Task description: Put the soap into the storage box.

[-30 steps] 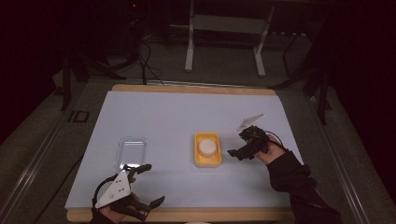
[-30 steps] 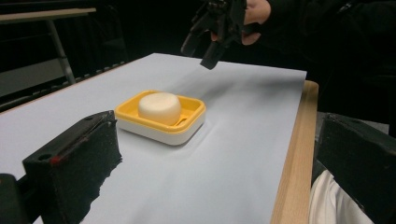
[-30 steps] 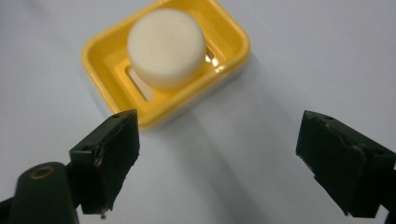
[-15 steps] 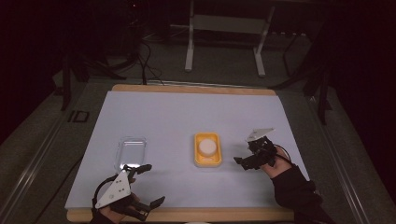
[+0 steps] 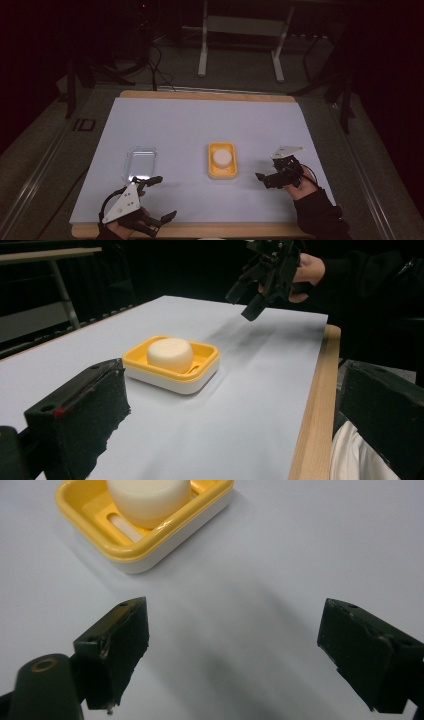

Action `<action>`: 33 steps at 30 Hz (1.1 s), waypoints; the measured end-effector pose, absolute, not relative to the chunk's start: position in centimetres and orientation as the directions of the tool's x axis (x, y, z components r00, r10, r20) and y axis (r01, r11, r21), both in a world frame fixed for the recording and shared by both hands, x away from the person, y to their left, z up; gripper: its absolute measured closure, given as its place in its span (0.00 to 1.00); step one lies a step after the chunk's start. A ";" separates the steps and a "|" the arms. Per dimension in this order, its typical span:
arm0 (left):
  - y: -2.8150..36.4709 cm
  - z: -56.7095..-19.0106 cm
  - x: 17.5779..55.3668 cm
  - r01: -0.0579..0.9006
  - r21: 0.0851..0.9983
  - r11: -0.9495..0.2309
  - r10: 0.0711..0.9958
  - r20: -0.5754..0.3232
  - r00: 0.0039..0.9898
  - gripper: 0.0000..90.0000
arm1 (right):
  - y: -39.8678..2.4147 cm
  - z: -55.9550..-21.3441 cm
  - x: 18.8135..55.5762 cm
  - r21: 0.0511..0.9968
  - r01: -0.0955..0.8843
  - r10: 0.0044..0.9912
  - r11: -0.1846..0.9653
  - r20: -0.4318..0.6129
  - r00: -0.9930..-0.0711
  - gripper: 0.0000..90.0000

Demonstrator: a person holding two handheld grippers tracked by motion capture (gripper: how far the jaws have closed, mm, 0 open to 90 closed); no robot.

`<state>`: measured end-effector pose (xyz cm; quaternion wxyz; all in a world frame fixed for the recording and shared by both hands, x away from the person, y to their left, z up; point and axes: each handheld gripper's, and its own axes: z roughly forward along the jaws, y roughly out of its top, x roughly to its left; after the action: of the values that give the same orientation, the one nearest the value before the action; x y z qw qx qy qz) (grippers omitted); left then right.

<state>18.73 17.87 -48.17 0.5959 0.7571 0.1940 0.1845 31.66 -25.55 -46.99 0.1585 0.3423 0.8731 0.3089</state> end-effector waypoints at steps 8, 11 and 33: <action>17.8 -48.2 18.7 0.076 0.973 -0.218 0.512 0.047 0.858 0.00 | -26.2 -47.3 30.4 0.667 0.495 0.700 0.556 -0.056 -0.712 0.14; 17.8 -48.2 18.7 0.077 0.973 -0.218 0.512 0.047 0.858 0.00 | -26.4 -47.6 30.1 0.662 0.499 0.703 0.559 -0.058 -0.709 0.14; 17.7 -48.2 18.7 0.081 0.972 -0.222 0.507 0.044 0.861 0.00 | -28.5 -48.2 27.8 0.688 0.514 0.723 0.513 -0.023 -0.690 0.15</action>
<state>18.73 17.75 -48.23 0.5930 0.7607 0.1934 0.1798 27.75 -28.53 -48.19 0.1556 0.3614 0.8556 0.3363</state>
